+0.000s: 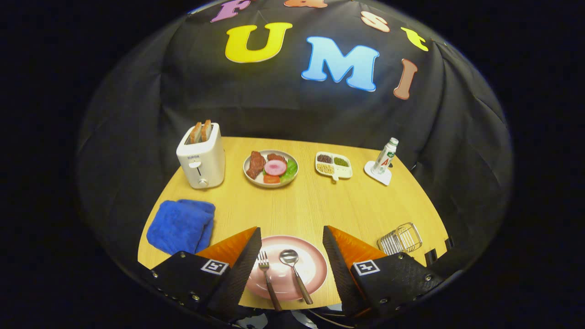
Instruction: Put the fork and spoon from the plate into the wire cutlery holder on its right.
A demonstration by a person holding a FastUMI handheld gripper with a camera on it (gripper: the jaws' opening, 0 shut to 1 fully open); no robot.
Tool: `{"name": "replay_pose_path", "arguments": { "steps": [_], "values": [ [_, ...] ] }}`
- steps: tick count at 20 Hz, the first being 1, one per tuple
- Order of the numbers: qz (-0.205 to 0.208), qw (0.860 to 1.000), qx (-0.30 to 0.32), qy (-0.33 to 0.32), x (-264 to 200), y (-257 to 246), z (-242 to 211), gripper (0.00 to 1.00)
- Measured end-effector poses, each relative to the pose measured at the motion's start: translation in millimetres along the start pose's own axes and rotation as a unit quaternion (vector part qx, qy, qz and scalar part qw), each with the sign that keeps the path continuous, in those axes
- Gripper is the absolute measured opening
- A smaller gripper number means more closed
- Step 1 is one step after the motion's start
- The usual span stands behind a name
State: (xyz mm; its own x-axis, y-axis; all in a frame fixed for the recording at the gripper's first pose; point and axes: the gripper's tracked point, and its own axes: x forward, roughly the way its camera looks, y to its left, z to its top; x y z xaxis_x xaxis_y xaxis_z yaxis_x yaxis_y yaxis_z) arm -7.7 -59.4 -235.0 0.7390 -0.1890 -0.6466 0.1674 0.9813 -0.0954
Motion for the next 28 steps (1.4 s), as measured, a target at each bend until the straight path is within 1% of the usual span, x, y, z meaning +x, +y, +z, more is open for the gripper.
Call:
{"name": "replay_pose_path", "arguments": {
  "steps": [5, 8, 12, 14, 15, 16, 23, 26, 28],
  "values": [
    [-0.011, 0.996, -0.013, 0.083, 22, -4, -47, 0.84],
    [-0.019, 0.991, -0.032, 0.131, 33, -8, -72, 0.84],
    [-0.026, 0.982, -0.051, 0.178, 48, -12, -96, 0.84],
    [-0.029, 0.976, -0.057, 0.208, 55, -14, -111, 0.84],
    [-0.027, 0.973, -0.062, 0.222, 59, -15, -120, 0.82],
    [-0.025, 0.969, -0.067, 0.235, 62, -15, -125, 0.72],
    [0.001, 0.941, -0.113, 0.318, 84, -14, -172, 0.72],
    [0.006, 0.936, -0.119, 0.332, 89, -13, -180, 0.72],
    [0.012, 0.935, -0.122, 0.334, 91, -12, -183, 0.72]
  ]
}}
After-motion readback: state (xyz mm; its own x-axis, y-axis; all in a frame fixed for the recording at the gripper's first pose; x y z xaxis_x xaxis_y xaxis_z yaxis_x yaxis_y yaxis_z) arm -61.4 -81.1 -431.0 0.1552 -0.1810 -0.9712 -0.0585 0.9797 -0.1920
